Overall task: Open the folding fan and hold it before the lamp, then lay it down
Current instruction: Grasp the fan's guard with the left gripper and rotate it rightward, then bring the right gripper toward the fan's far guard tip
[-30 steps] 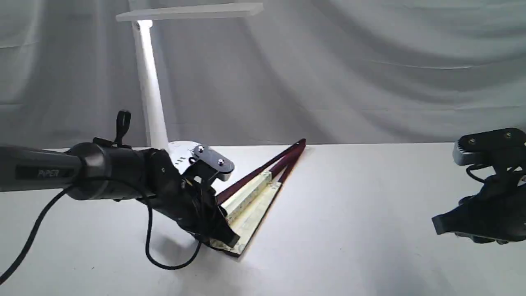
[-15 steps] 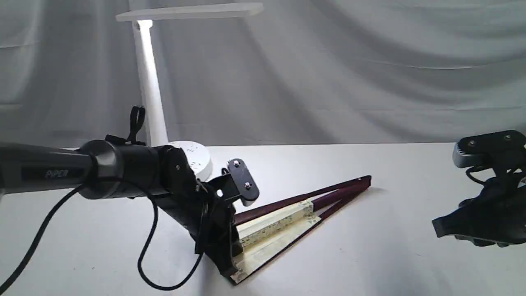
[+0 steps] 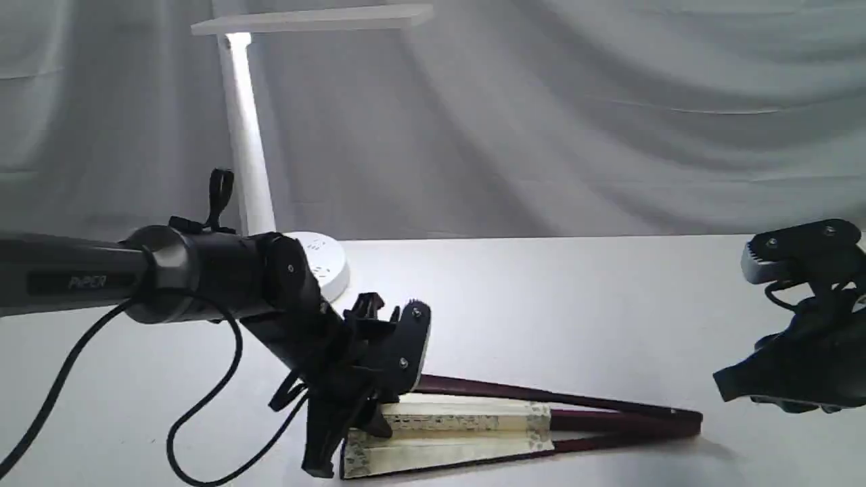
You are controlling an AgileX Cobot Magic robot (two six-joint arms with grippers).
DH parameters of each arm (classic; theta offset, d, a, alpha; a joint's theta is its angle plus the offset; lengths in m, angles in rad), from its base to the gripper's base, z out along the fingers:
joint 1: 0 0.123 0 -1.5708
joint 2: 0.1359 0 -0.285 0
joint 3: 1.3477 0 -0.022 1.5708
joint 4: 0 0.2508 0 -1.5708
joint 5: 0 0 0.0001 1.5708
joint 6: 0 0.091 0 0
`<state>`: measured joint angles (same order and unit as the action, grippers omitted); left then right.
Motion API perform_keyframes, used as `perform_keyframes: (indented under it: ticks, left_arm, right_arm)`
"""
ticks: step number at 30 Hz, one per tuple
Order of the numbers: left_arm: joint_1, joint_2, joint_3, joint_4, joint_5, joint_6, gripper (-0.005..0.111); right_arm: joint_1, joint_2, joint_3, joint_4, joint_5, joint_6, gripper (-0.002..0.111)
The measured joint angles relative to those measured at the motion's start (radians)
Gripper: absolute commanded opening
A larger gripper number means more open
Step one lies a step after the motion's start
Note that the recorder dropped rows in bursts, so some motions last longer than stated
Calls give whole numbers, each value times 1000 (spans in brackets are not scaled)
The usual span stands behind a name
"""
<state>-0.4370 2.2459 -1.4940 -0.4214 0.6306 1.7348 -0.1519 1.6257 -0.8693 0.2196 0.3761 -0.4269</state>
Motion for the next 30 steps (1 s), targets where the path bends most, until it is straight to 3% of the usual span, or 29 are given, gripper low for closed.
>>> perform_keyframes:
  ticks: [7, 20, 30]
  left_arm:
    - [0, 1, 0, -91, -58, 163, 27]
    - [-8, 13, 4, -131, -327, 208, 28]
    - [-8, 13, 8, -177, -395, 210, 28]
  right_arm:
    - [0, 0, 0, -2, 8, -5, 30]
    - [0, 0, 0, -2, 8, -14, 31]
    - [0, 0, 0, -2, -1, -16, 32]
